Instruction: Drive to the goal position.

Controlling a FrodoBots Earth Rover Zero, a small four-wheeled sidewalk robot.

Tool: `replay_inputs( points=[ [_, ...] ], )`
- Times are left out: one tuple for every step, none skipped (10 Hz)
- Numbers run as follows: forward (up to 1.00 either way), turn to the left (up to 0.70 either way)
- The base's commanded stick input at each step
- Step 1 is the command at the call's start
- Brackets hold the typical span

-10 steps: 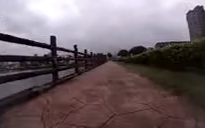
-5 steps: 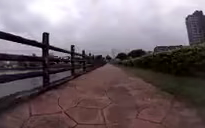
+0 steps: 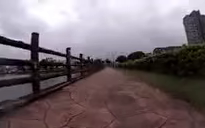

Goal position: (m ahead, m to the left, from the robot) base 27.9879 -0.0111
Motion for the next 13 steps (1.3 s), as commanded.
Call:
replay_inputs(
  points=[
    [1.00,0.00],
    [1.00,0.00],
    [1.00,0.00],
    [1.00,0.00],
    [1.00,0.00],
    [1.00,0.00],
    [1.00,0.00],
    [1.00,0.00],
    [1.00,0.00],
    [1.00,0.00],
    [1.00,0.00],
    [1.00,0.00],
    [1.00,0.00]
  ],
)
